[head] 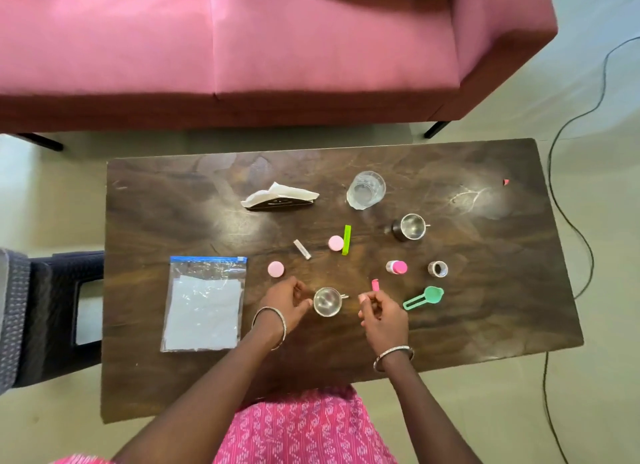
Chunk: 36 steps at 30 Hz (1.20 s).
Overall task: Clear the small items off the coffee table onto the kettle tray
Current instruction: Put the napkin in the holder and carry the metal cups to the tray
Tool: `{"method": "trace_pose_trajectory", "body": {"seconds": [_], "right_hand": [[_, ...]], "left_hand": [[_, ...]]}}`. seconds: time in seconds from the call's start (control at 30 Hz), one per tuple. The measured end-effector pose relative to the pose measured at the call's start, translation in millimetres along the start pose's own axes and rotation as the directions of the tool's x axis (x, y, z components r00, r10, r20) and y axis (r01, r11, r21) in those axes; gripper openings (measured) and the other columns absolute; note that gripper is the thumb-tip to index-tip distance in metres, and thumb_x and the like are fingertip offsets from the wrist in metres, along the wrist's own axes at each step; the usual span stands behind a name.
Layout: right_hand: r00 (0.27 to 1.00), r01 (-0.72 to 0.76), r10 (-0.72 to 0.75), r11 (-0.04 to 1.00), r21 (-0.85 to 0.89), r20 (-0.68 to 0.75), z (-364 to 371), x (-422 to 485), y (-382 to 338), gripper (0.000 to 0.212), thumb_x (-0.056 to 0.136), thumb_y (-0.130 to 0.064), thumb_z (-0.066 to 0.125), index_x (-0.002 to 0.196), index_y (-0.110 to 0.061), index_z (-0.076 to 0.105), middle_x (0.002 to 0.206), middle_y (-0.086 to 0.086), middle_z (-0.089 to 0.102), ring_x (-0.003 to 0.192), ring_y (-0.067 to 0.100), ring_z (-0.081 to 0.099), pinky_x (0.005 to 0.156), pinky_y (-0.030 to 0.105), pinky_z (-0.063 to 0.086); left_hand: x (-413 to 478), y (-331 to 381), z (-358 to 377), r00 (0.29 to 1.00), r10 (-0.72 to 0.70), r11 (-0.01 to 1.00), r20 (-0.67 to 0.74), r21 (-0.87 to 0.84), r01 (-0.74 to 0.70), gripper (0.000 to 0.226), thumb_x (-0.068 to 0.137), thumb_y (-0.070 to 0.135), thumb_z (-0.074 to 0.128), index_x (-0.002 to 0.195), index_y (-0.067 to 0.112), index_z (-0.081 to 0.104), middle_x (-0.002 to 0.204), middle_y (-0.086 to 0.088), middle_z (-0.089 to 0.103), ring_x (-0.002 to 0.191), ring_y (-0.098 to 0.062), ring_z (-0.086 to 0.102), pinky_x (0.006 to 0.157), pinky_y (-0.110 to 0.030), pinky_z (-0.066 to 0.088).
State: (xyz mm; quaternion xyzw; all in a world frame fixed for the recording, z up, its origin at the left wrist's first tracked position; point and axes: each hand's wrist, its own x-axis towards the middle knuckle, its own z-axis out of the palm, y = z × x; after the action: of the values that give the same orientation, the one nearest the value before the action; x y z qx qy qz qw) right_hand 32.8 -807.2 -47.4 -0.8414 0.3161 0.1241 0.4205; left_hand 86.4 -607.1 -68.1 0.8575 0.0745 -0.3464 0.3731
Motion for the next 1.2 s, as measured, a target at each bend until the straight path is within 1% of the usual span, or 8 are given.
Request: {"method": "trace_pose_trajectory", "body": {"seconds": [0.13,0.23,0.37,0.5,0.6,0.8,1.0,1.2], "right_hand": [[0.999,0.049,-0.050,0.997,-0.062,-0.014,-38,46,11,0.016,0.092,-0.023,0.062,0.079,-0.015,0.065,0.061,0.004,0.067,0.061,0.027,0.065,0.065,0.046,0.055],[0.999,0.034,-0.034,0.998,-0.053,-0.003,-66,82,13,0.015,0.092,-0.020,0.061,0.080,-0.013,0.065,0.064,0.008,0.068,0.065,0.032,0.065,0.068,0.048,0.054],[0.992,0.113,-0.121,0.975,-0.192,-0.029,-96,139,14,0.007,0.087,-0.013,0.063,0.091,-0.014,0.068,0.077,0.003,0.068,0.074,0.027,0.065,0.078,0.042,0.053],[0.982,0.186,-0.187,0.910,-0.371,0.032,-98,182,11,0.043,0.080,-0.011,0.069,0.121,-0.008,0.058,0.117,0.014,0.059,0.110,0.032,0.054,0.096,0.037,0.041],[0.977,0.210,-0.165,0.861,-0.464,0.137,-90,204,7,0.070,0.077,-0.020,0.076,0.139,-0.011,0.045,0.137,0.010,0.048,0.126,0.030,0.045,0.106,0.033,0.034],[0.970,0.196,-0.072,0.795,-0.574,0.232,-67,227,12,0.088,0.073,-0.025,0.084,0.146,-0.021,0.035,0.144,0.006,0.040,0.132,0.031,0.040,0.105,0.043,0.042],[0.964,0.261,-0.189,0.792,-0.552,0.185,-66,223,21,0.068,0.070,-0.013,0.078,0.133,-0.014,0.051,0.129,0.013,0.052,0.114,0.036,0.050,0.100,0.037,0.041],[0.925,0.352,-0.380,0.819,-0.453,0.031,-62,164,11,0.072,0.063,-0.012,0.078,0.130,-0.009,0.053,0.123,0.013,0.056,0.108,0.034,0.053,0.098,0.042,0.045]], "left_hand": [[6,15,37,0.993,-0.092,0.975,0.068,0.210,0.076,0.060,0.069,0.038,0.077,0.118,0.018,0.049,0.125,-0.002,0.052,0.110,-0.030,0.057,0.091,-0.041,0.049],[9,21,65,0.983,-0.171,0.944,0.065,0.297,0.145,0.083,0.066,0.040,0.082,0.133,0.021,0.038,0.135,-0.001,0.039,0.114,-0.034,0.055,0.091,-0.042,0.050],[21,37,92,0.968,-0.244,0.903,0.052,0.377,0.207,0.086,0.071,0.029,0.081,0.140,0.022,0.029,0.137,-0.003,0.034,0.114,-0.036,0.055,0.088,-0.045,0.052],[28,37,102,0.968,-0.252,0.865,0.006,0.449,0.223,0.075,0.077,0.022,0.075,0.137,0.022,0.031,0.134,-0.002,0.037,0.111,-0.031,0.056,0.082,-0.043,0.054],[32,33,101,0.974,-0.225,0.854,-0.008,0.481,0.200,0.067,0.077,0.023,0.072,0.132,0.024,0.035,0.130,0.000,0.041,0.106,-0.029,0.057,0.078,-0.043,0.055],[29,21,95,0.974,-0.181,0.911,-0.134,0.351,0.217,0.069,0.067,0.036,0.072,0.129,0.027,0.042,0.126,0.001,0.050,0.100,-0.033,0.061,0.077,-0.040,0.052],[13,19,80,0.939,-0.158,0.960,-0.306,0.175,0.218,0.068,0.059,0.043,0.073,0.117,0.023,0.042,0.111,-0.004,0.061,0.089,-0.035,0.064,0.071,-0.041,0.054],[-22,12,56,0.894,-0.140,0.975,-0.426,0.096,0.198,0.074,0.058,0.044,0.077,0.120,0.025,0.041,0.102,-0.005,0.067,0.085,-0.033,0.066,0.068,-0.036,0.054]]}}
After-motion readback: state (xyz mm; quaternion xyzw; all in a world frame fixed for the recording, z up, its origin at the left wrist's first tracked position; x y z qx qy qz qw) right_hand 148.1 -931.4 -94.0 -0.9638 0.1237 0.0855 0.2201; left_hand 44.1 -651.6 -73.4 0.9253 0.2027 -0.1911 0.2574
